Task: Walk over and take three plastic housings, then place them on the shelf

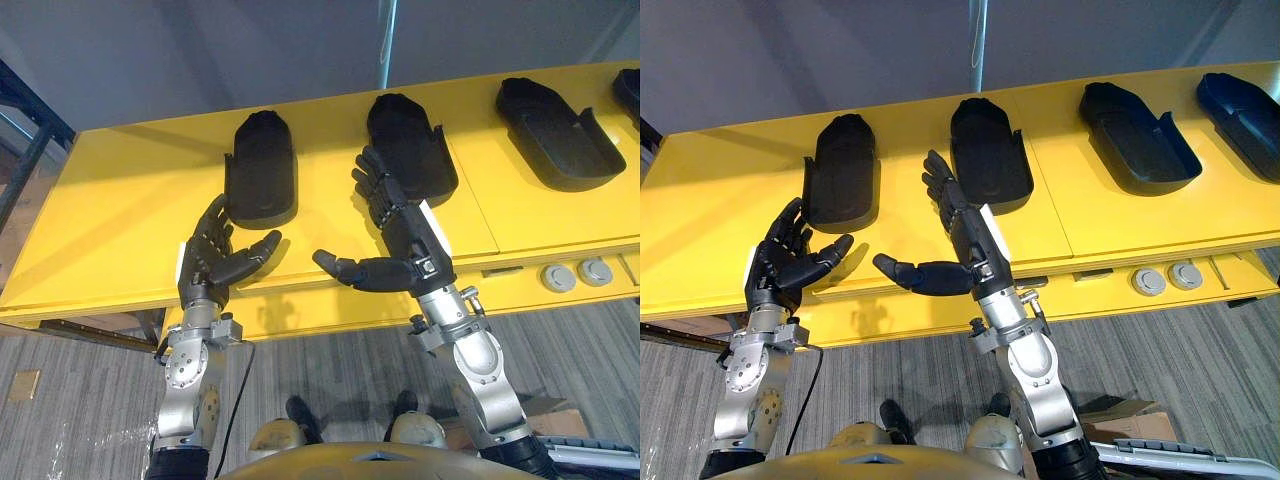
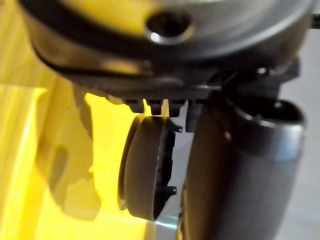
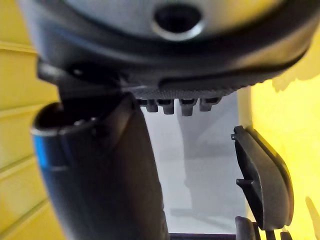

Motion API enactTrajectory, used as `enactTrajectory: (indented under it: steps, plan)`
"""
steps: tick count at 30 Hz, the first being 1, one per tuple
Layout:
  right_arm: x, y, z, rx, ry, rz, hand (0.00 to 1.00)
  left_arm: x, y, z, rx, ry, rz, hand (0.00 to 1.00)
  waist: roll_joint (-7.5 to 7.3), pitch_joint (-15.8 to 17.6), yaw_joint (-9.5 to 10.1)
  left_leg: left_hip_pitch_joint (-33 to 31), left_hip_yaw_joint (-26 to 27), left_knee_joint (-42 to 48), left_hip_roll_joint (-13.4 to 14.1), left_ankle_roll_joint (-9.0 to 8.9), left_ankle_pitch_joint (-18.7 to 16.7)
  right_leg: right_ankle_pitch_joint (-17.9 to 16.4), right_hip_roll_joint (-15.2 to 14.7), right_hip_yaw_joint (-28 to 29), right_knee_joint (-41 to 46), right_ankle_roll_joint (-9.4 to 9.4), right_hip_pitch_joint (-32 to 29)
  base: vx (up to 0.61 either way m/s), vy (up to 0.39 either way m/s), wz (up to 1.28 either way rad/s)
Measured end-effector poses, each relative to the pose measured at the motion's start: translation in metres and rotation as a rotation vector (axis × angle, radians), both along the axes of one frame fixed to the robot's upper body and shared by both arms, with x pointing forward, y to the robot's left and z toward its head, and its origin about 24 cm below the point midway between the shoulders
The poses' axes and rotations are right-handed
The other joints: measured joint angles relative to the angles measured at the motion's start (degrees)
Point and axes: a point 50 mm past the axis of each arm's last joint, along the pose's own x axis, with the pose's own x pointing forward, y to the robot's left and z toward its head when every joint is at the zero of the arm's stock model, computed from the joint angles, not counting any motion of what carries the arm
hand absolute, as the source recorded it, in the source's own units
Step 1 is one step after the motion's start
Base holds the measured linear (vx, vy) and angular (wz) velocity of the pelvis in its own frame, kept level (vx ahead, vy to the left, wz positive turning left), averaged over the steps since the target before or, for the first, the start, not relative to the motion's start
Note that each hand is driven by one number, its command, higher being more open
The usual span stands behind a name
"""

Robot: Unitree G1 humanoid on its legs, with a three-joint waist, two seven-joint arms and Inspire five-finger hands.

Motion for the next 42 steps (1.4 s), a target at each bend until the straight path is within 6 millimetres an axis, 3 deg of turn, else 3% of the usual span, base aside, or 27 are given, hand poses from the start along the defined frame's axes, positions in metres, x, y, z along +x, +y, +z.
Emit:
enactTrajectory:
  steps: [6,11,12,16,20,24,28,30,34,35,36,37,38,39,40,42]
  plan:
    - [-0.002,-0.001,-0.003,0.001,0.013,-0.003,1.0,-0.004,0.003,-0.004,-0.002,0.028,0.053,1.0,0.25,-0.2,-0.02,0.3,0.0,0.0,0.0,0.01,0.1,0.1,0.0,0.0,-0.1,0.06,0.3,0.0,0.0,0.0]
    - [-0.007,-0.001,-0.008,0.005,0.039,-0.009,1.0,-0.013,0.018,-0.007,0.026,0.075,0.309,1.0,0.39,-0.6,0.02,1.3,-0.1,-0.2,0.1,-0.03,0.0,0.3,0.4,-0.2,-1.2,0.32,1.9,0.0,-0.001,0.01]
    - [-0.008,0.0,-0.004,0.031,0.024,-0.027,1.0,-0.025,0.036,0.014,0.0,-0.044,0.516,1.0,0.29,-0.7,0.28,1.3,-0.4,-0.2,0.2,-0.06,0.0,0.6,0.7,-0.5,-2.1,0.33,2.4,0.02,-0.005,0.14]
    - [-0.007,-0.002,-0.002,0.059,0.021,-0.069,1.0,-0.041,0.043,0.059,0.019,-0.305,0.595,1.0,0.34,-1.4,1.04,1.7,-1.4,-0.2,0.3,-0.2,0.1,0.7,1.0,-1.8,-3.0,0.4,4.1,0.03,0.0,0.15]
    - [-0.003,-0.004,-0.001,0.104,0.037,-0.204,1.0,-0.045,0.025,0.086,0.024,-0.478,0.456,1.0,-0.33,-2.5,1.9,3.0,-1.1,-0.8,0.3,-0.42,0.1,0.7,1.1,-2.0,-3.3,0.41,5.4,0.0,0.009,-0.02]
    - [0.001,-0.018,-0.001,0.144,0.055,-0.425,1.0,-0.039,0.004,0.091,-0.023,-0.524,0.258,1.0,-1.39,-3.3,1.69,5.3,3.5,-1.2,0.4,-1.35,-0.8,0.9,1.5,1.9,-3.7,0.67,4.4,-0.06,0.052,-0.56]
    - [-0.006,-0.057,-0.01,0.107,0.079,-0.655,1.0,-0.032,-0.01,0.087,-0.076,-0.488,0.143,1.0,-2.3,-4.2,-1.03,6.6,10.1,-0.2,0.9,-2.03,-2.4,2.6,2.4,8.3,-4.4,0.35,1.9,0.0,0.045,-0.88]
    - [-0.018,-0.082,-0.019,0.075,0.118,-0.785,1.0,-0.029,-0.017,0.084,-0.125,-0.448,0.085,1.0,-2.3,-4.1,-2.91,7.6,14.1,2.4,2.0,-2.92,-4.4,3.5,3.3,12.5,-5.0,0.25,1.3,0.06,0.026,-0.95]
    - [-0.043,-0.111,-0.034,0.093,0.209,-0.903,1.0,-0.024,-0.024,0.081,-0.276,-0.442,-0.028,1.0,-2.23,-4.1,-6.42,7.1,18.5,9.2,5.2,-3.68,-8.3,4.0,5.5,17.5,-5.0,-0.22,-1.0,0.04,-0.023,-0.82]
    - [-0.045,-0.113,-0.036,0.107,0.221,-0.903,1.0,-0.024,-0.024,0.081,-0.278,-0.441,-0.029,1.0,-2.19,-4.1,-6.31,7.0,17.8,11.0,6.1,-3.16,-9.0,4.2,6.1,18.9,-5.0,-0.42,-1.6,0.01,-0.087,-0.95]
    - [-0.047,-0.114,-0.037,0.131,0.23,-0.887,1.0,-0.024,-0.023,0.081,-0.292,-0.44,-0.026,1.0,-2.21,-4.1,-6.04,6.3,14.8,14.5,7.4,-1.25,-10.2,4.4,6.8,20.9,-5.0,-0.71,-1.7,-0.01,-0.149,-1.13]
    - [-0.046,-0.114,-0.035,0.153,0.215,-0.853,1.0,-0.023,-0.02,0.08,-0.319,-0.44,-0.018,1.0,-2.0,-4.1,-6.03,4.1,7.9,20.5,9.2,1.19,-11.6,4.5,7.8,23.3,-5.0,-1.16,-2.2,-0.03,-0.184,-1.28]
    - [-0.045,-0.112,-0.032,0.162,0.189,-0.81,1.0,-0.023,-0.016,0.08,-0.333,-0.442,-0.008,1.0,-1.49,-4.0,-5.86,1.2,-0.3,26.7,10.5,2.34,-12.2,4.2,8.9,25.5,-5.0,-2.08,-2.6,-0.04,-0.136,-1.1]
    - [-0.042,-0.11,-0.029,0.166,0.177,-0.782,1.0,-0.024,-0.013,0.08,-0.326,-0.44,0.004,1.0,-1.32,-4.1,-5.42,-0.3,-4.7,29.8,10.7,2.77,-12.1,3.8,9.4,26.9,-5.1,-2.84,-2.8,-0.06,-0.032,-1.19]
    - [-0.034,-0.106,-0.022,0.175,0.142,-0.72,1.0,-0.025,-0.009,0.079,-0.317,-0.436,0.021,1.0,-1.13,-3.9,-3.83,-2.5,-12.6,34.3,10.2,3.64,-12.1,3.5,9.6,28.2,-5.1,-3.98,-3.3,-0.05,0.078,-1.17]
    - [-0.017,-0.096,-0.008,0.2,0.083,-0.612,1.0,-0.026,-0.007,0.077,-0.305,-0.42,0.006,1.0,0.68,-4.4,-1.7,-2.8,-20.8,35.7,8.4,2.83,-12.4,4.2,9.9,28.0,-5.6,-4.97,-3.8,-0.02,0.122,-0.98]
